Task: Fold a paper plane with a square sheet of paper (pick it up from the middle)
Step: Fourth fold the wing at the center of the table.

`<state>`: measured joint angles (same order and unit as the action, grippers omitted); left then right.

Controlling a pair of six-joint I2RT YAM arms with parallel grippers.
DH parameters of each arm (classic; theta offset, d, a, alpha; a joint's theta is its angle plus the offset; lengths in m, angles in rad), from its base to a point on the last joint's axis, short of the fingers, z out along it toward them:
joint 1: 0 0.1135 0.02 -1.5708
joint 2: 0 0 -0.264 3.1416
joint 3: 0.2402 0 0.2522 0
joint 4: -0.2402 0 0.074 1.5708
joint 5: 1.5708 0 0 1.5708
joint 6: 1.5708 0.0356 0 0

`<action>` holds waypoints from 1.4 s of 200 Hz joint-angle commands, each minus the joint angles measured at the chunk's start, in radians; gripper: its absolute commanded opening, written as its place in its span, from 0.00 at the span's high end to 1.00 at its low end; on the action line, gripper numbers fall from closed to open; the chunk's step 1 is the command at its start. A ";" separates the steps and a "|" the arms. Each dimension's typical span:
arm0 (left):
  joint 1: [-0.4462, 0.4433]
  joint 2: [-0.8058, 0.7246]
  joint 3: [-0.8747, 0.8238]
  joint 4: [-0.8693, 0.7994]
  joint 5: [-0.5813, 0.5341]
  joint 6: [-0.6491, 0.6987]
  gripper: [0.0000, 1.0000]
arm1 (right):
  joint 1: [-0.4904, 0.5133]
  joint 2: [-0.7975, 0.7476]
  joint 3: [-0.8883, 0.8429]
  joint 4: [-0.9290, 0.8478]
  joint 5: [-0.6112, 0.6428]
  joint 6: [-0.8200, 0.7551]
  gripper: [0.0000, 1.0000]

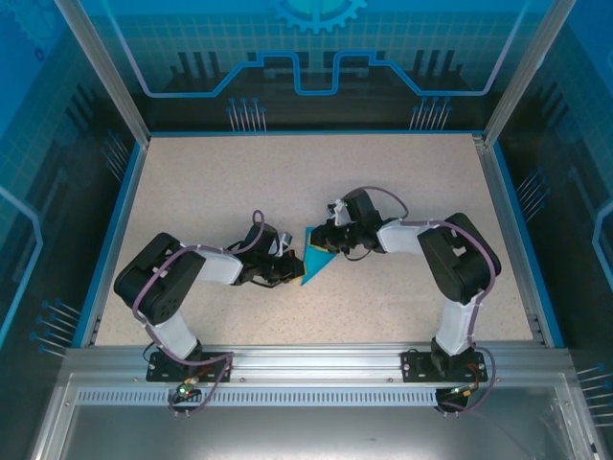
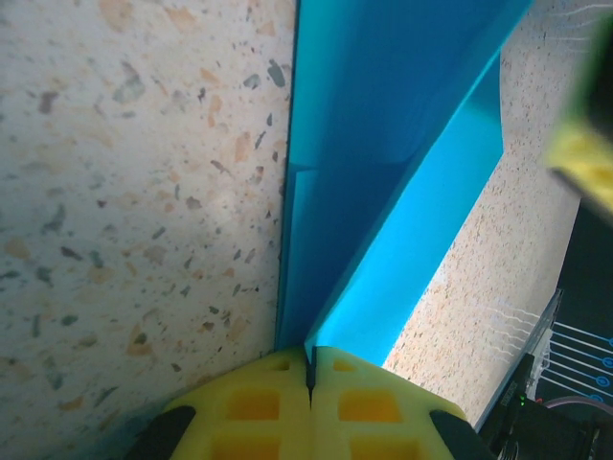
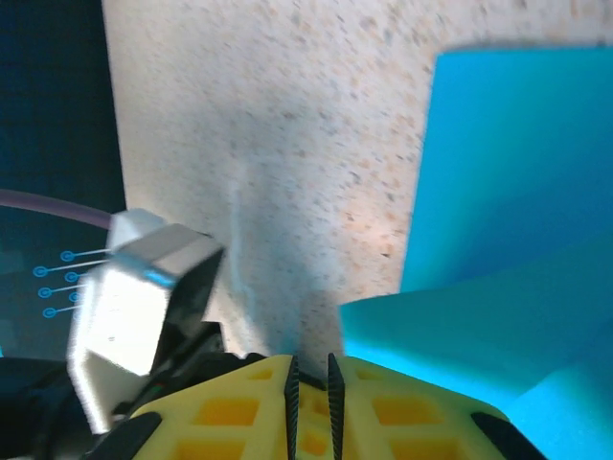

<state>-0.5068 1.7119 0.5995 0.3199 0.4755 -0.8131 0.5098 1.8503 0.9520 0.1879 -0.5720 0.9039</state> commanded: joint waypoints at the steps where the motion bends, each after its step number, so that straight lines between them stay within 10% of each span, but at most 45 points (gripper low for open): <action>1: 0.001 0.013 -0.029 -0.100 -0.081 -0.006 1.00 | -0.004 -0.021 -0.014 -0.037 0.012 -0.019 0.81; 197: -0.019 -0.005 -0.051 -0.075 -0.092 -0.024 1.00 | 0.027 0.195 0.097 -0.127 0.004 -0.050 0.85; 280: -0.023 -0.158 -0.010 -0.172 -0.152 0.017 0.74 | 0.026 0.191 0.065 -0.142 -0.011 -0.081 0.84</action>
<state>-0.5282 1.5948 0.5789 0.2268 0.3672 -0.8284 0.5312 2.0045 1.0359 0.1108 -0.5854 0.8452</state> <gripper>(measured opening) 0.248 0.155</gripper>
